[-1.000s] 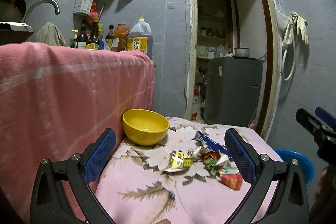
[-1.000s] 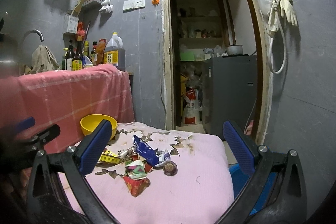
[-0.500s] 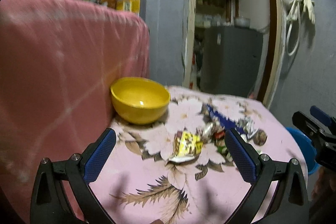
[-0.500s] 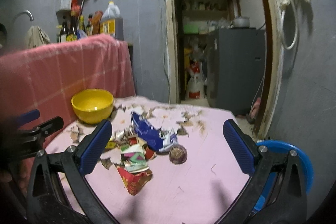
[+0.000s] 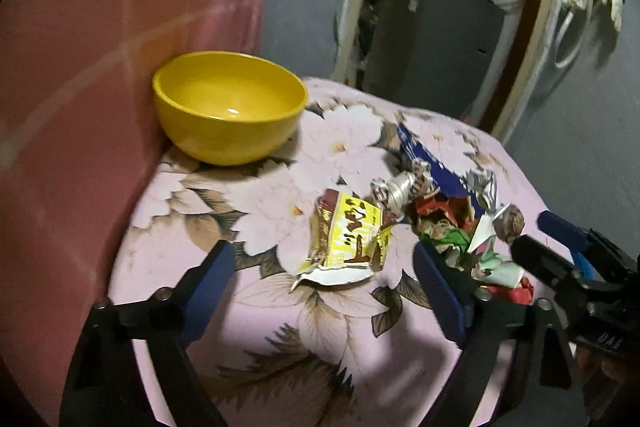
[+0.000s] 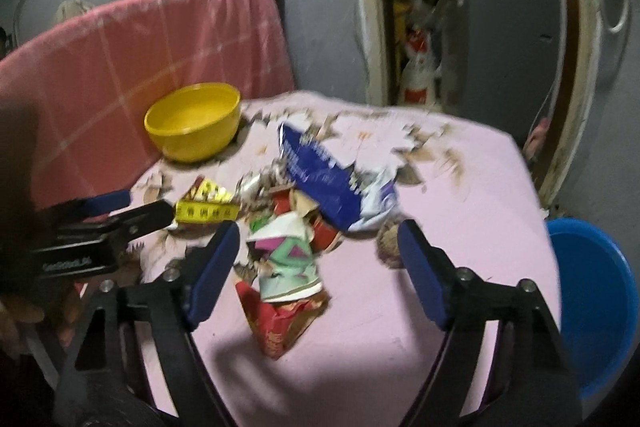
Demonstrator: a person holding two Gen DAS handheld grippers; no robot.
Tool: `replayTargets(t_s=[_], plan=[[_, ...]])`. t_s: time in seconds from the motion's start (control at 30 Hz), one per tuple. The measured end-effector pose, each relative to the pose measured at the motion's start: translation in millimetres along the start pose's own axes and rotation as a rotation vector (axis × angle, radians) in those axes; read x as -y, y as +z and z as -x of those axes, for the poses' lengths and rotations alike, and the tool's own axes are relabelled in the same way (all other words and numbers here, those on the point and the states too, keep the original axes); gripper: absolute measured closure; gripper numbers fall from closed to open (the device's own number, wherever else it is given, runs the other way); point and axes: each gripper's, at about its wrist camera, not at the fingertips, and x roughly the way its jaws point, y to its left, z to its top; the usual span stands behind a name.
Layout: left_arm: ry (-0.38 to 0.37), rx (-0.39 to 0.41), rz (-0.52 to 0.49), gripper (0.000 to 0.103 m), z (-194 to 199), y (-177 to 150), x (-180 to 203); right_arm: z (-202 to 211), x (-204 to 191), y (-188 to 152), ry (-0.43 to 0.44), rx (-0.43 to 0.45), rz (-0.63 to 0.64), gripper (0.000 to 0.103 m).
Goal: Collect trash
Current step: 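Grasp the yellow snack wrapper with the left tool while the right tool grasps the red-green paper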
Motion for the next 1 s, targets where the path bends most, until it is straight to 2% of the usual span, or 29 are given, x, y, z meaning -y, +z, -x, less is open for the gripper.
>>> replayTargets(t_s=[0.23, 0.33, 0.43, 0.57, 0.63, 0.87, 0.93, 1.0], plan=[[-0.069, -0.097, -0.01, 0.042, -25.0, 4.6, -0.3, -19.3, -2.6, -6.9, 0.047, -0.111, 0.014, 0.033], [-0.079, -0.101, -0.002, 0.048, -28.4, 6.4, -1.0, -20.7, -5.7, -8.5, 0.062, -0.132, 0.026, 0.033], [-0.103, -0.109, 0.013, 0.059, -30.1, 9.7, -2.9, -25.8, -8.4, -8.6, 0.065, -0.159, 0.044, 0.034], [-0.119, -0.115, 0.028, 0.059, -26.9, 9.9, -3.8, -32.9, -12.0, -7.6, 0.076, -0.186, 0.058, 0.04], [-0.125, -0.116, 0.042, 0.06, -26.0, 9.2, -4.9, -35.3, -13.7, -7.4, 0.08, -0.198, 0.062, 0.05], [-0.135, -0.123, 0.101, 0.06, -16.9, 7.9, -4.7, -29.8, -16.4, -9.1, 0.108, -0.19, 0.064, 0.069], [-0.135, -0.124, 0.124, 0.06, -12.8, 7.2, -5.3, -27.2, -15.1, -10.2, 0.107, -0.18, 0.063, 0.09], [-0.138, -0.116, 0.138, 0.06, -7.3, 5.9, -4.7, -24.7, -12.4, -12.0, 0.113, -0.173, 0.051, 0.09]])
